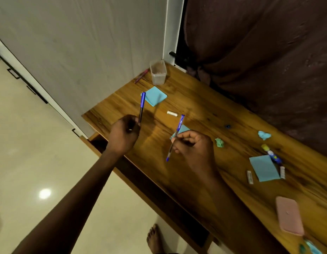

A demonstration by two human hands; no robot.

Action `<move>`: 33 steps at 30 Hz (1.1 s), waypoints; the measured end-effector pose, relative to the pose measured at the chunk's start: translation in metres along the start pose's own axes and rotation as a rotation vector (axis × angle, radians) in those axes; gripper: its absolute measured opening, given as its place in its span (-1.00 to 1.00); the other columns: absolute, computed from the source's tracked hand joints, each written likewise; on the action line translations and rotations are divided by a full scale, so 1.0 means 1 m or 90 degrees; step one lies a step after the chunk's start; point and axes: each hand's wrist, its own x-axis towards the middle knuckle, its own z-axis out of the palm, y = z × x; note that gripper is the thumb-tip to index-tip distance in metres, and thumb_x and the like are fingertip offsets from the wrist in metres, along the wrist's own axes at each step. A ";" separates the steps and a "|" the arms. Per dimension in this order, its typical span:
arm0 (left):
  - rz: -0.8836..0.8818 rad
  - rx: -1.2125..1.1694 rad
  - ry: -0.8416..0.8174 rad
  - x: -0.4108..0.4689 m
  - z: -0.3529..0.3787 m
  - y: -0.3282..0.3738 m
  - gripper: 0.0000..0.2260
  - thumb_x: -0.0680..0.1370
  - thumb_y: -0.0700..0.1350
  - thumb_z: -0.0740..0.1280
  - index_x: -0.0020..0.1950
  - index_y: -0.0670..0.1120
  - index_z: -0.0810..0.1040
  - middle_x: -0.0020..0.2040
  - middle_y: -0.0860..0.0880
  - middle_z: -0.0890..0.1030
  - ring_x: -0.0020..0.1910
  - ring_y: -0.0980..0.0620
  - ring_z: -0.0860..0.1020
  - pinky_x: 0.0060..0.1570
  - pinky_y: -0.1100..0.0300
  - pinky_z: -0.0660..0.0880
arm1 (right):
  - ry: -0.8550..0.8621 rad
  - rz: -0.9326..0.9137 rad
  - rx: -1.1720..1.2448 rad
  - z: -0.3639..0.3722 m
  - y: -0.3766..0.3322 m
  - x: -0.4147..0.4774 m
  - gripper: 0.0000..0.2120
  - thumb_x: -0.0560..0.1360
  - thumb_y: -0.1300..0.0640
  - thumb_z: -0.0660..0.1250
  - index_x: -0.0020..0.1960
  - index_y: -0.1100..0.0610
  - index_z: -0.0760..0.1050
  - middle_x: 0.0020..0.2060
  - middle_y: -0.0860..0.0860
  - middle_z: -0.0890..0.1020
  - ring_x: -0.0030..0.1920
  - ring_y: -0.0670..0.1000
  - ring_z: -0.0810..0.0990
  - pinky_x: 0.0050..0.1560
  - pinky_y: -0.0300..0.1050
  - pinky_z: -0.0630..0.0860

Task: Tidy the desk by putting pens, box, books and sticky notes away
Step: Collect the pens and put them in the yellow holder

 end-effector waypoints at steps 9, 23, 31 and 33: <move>-0.004 -0.205 -0.059 -0.073 0.063 0.102 -0.93 0.59 -0.22 0.41 0.06 -0.13 0.61 -0.08 -0.16 0.62 -0.04 -0.20 0.62 0.01 -0.19 0.60 | 0.062 -0.021 0.072 -0.085 0.000 -0.046 -0.81 0.44 0.27 0.55 0.04 0.18 0.67 -0.18 0.02 0.76 -0.20 -0.02 0.76 -0.14 0.07 0.72; 0.039 -0.292 -0.173 -0.167 0.215 0.246 -0.93 0.56 -0.31 0.42 -0.01 -0.19 0.57 -0.15 -0.17 0.68 -0.12 -0.16 0.69 -0.04 0.05 0.61 | 0.226 -0.084 0.124 -0.271 0.046 -0.146 -0.88 0.48 0.15 0.54 0.01 0.06 0.67 -0.13 -0.03 0.76 -0.10 -0.02 0.75 -0.03 0.10 0.70; 0.050 -0.301 -0.193 -0.204 0.306 0.297 -0.91 0.37 -0.18 0.49 -0.18 -0.09 0.61 -0.24 -0.21 0.64 -0.17 -0.31 0.64 -0.10 -0.23 0.61 | 0.371 -0.098 0.017 -0.364 0.090 -0.191 -0.89 0.46 0.18 0.55 -0.08 0.03 0.66 -0.23 -0.19 0.73 -0.18 -0.21 0.70 -0.14 -0.35 0.58; 0.068 -0.289 -0.209 -0.209 0.328 0.310 -0.91 0.35 -0.17 0.48 -0.21 -0.10 0.60 -0.27 -0.13 0.64 -0.25 -0.10 0.61 -0.16 -0.10 0.57 | 0.406 -0.099 -0.004 -0.389 0.103 -0.200 -0.90 0.45 0.20 0.55 -0.06 0.10 0.68 -0.20 -0.14 0.73 -0.17 -0.18 0.71 -0.12 -0.30 0.61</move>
